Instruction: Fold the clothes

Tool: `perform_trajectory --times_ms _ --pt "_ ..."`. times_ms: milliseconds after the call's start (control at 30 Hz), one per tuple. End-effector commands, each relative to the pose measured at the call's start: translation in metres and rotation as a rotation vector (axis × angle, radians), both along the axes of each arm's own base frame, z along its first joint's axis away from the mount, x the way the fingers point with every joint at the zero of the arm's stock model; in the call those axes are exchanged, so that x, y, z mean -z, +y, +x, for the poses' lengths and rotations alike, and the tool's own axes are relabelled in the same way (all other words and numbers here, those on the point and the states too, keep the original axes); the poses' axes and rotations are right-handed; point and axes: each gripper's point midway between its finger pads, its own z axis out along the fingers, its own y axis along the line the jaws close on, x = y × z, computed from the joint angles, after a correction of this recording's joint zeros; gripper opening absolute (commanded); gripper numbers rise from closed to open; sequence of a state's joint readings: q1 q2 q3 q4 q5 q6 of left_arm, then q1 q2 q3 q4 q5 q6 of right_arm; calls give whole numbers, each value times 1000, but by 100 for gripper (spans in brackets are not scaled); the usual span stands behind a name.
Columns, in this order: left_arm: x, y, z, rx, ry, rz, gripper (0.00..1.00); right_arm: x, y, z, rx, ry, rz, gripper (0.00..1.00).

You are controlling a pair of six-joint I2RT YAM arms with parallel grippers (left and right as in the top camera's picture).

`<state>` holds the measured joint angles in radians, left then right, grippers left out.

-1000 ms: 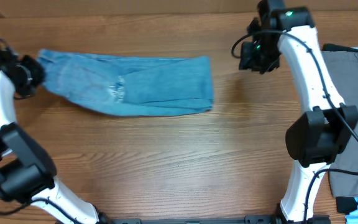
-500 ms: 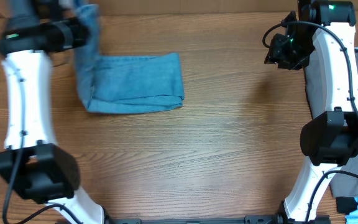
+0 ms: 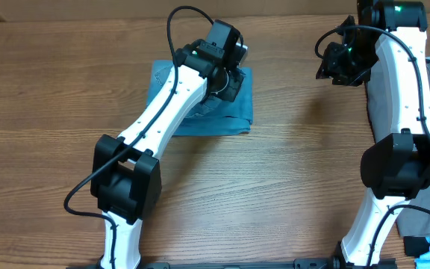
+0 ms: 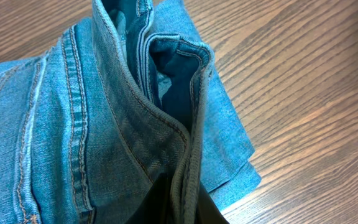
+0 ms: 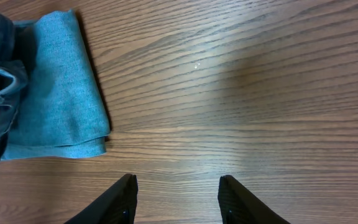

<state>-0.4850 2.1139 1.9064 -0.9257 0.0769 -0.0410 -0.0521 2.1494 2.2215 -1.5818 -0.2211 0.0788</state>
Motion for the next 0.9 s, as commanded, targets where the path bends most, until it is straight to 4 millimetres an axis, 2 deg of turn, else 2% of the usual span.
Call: perform_trajectory --times_ms 0,67,100,133,200,233,267,300,333,367,400,433,467,500,533,633,667,800,867 --pt "-5 -5 -2 -13 10 -17 11 -14 1 3 2 -44 7 46" --pt "-5 -17 -12 27 57 -79 40 -14 1 3 3 -44 7 46" --pt "-13 -26 -17 94 62 -123 56 -14 1 2 2 -42 7 46" --pt "-34 -28 -17 114 25 -160 71 -14 1 2 2 -40 7 46" --pt "-90 -15 -2 73 -98 -219 84 -14 1 0 2 -33 8 47" --pt "-118 -2 7 45 -162 -243 85 -14 2 -2 2 -25 9 49" --pt "-135 12 14 17 -210 -256 84 -14 4 -5 -4 -12 13 49" --pt "-143 27 21 -13 -233 -260 82 -14 9 -9 -14 3 35 49" --pt "-143 43 27 -62 -230 -259 80 -15 17 -14 -39 16 65 49" --pt "-128 68 35 -140 -182 -248 70 -19 36 -21 -130 21 134 46" --pt "-112 84 38 -180 -135 -226 61 -23 54 -27 -190 21 191 43" --pt "-94 99 39 -221 -79 -208 49 -25 70 -29 -234 16 235 37" --pt "-74 113 39 -258 -15 -188 33 -29 90 -33 -293 6 287 29" --pt "-60 121 37 -291 34 -179 25 -32 111 -37 -362 -5 325 23" --pt "-38 133 33 -343 118 -161 13 -33 126 -42 -413 -9 341 22" --pt "6 147 15 -397 292 -123 5 -29 159 -47 -499 -13 344 21" --pt "23 149 5 -405 368 -93 4 -26 176 -46 -537 -30 361 21" --pt "59 155 -18 -423 518 -22 4 -15 218 -48 -606 -64 486 21" --pt "71 155 -24 -425 562 -1 4 4 232 -53 -627 -48 528 21"
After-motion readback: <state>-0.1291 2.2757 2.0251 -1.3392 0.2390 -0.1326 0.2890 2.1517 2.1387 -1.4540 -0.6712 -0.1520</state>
